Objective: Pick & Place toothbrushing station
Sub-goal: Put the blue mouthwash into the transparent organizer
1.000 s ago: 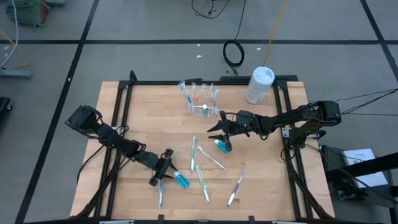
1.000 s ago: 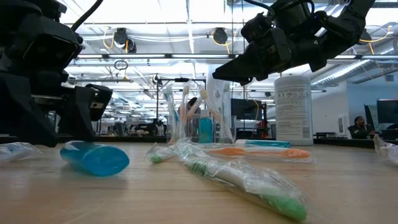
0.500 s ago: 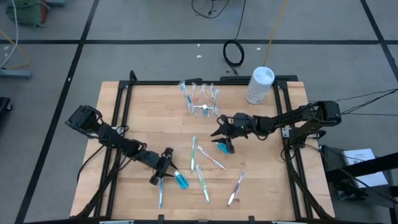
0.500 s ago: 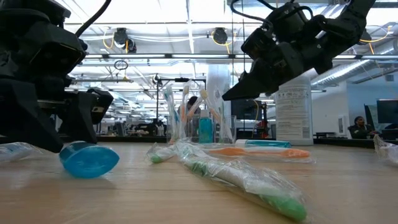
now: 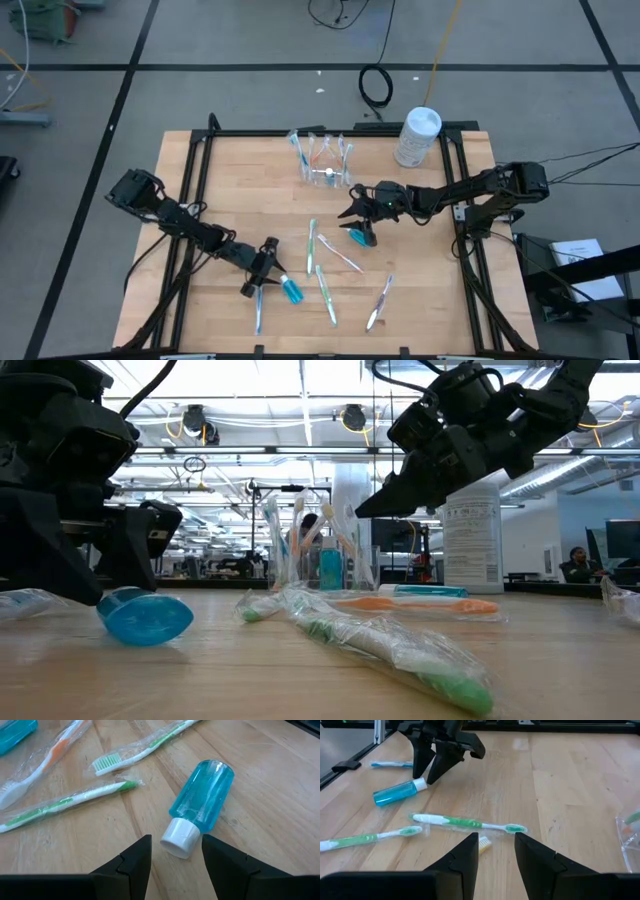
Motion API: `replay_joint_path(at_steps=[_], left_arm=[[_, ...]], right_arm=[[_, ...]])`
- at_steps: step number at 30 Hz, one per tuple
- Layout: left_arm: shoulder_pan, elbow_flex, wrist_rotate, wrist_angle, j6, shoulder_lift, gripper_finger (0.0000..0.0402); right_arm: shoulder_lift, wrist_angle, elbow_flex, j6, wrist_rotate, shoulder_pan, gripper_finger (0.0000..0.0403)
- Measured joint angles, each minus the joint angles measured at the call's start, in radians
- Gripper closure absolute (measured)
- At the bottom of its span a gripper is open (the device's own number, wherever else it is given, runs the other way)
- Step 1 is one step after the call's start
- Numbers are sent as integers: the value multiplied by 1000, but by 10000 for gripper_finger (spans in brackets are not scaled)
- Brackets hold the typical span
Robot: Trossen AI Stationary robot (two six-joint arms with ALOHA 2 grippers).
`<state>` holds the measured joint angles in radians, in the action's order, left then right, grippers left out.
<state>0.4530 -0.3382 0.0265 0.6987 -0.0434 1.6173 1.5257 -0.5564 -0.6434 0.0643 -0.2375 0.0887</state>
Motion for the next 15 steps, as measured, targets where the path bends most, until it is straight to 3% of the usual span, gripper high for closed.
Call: replay_joint_path(at_steps=[15], left_arm=[[0,0,0,-24,0,1,220]], right_arm=[[0,0,0,0,0,0,284]])
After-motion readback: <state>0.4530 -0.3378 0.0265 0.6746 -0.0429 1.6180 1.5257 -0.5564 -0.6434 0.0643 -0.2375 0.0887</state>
